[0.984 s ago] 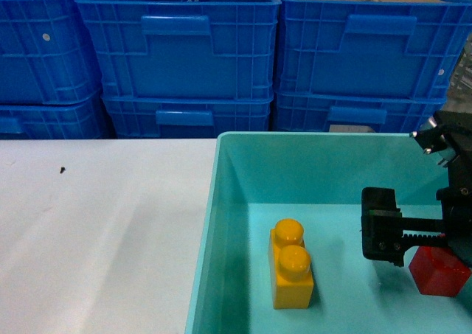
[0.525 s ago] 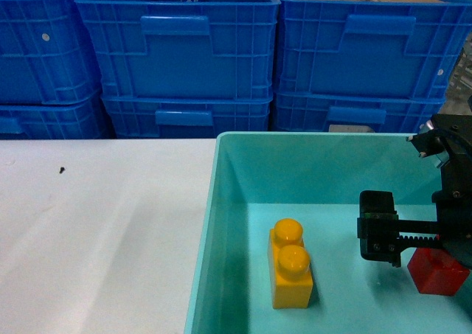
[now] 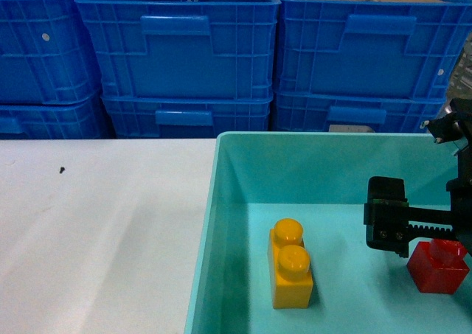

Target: Pick red block from blue box to shelf

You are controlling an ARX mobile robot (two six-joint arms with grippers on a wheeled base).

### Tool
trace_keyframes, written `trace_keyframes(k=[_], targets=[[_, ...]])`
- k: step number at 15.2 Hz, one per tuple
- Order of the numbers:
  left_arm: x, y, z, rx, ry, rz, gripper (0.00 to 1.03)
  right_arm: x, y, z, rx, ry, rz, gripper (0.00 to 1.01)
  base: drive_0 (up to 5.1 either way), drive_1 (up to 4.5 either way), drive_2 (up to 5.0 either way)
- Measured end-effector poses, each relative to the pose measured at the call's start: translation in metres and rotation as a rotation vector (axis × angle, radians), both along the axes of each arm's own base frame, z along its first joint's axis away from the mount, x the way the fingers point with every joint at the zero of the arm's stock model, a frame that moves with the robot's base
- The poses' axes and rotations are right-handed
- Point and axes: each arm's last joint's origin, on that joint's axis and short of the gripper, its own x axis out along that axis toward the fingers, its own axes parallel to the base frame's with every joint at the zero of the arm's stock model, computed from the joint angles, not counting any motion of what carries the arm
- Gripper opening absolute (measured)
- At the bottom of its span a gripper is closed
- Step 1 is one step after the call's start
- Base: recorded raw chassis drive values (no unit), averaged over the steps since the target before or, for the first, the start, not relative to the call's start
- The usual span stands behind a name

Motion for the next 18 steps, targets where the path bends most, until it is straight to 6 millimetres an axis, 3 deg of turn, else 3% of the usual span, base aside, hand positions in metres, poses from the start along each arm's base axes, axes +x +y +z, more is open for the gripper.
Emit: trace_keyframes(k=[3,6,11,15,17,18], targets=[[0.000,0.000,0.000,0.000,0.000,0.000,0.98,-0.003,0.000,0.005,0.016,0.010,0.001,0.98,0.0,0.00,0.0],[0.000,0.000,0.000,0.000,0.000,0.000,0.98,-0.003,0.002,-0.012,0.021,0.075,0.019,0.98,0.0,0.00,0.0],[0.000,0.000,0.000,0.000,0.000,0.000,0.98,-0.001,0.003,-0.021,0.022,0.078,0.019,0.98,0.0,0.00,0.0],[0.000,0.000,0.000,0.000,0.000,0.000,0.98,0.000,0.002,-0.023,0.016,0.080,0.022,0.70,0.0,0.00,0.0],[0.000,0.000,0.000,0.000,0.000,0.000,0.98,0.000,0.003,-0.024,0.018,0.079,0.026,0.48,0.0,0.00,0.0],[0.000,0.000,0.000,0.000,0.000,0.000,0.98,0.000,0.004,-0.024,0.026,0.077,0.034,0.28,0.0,0.00,0.0]])
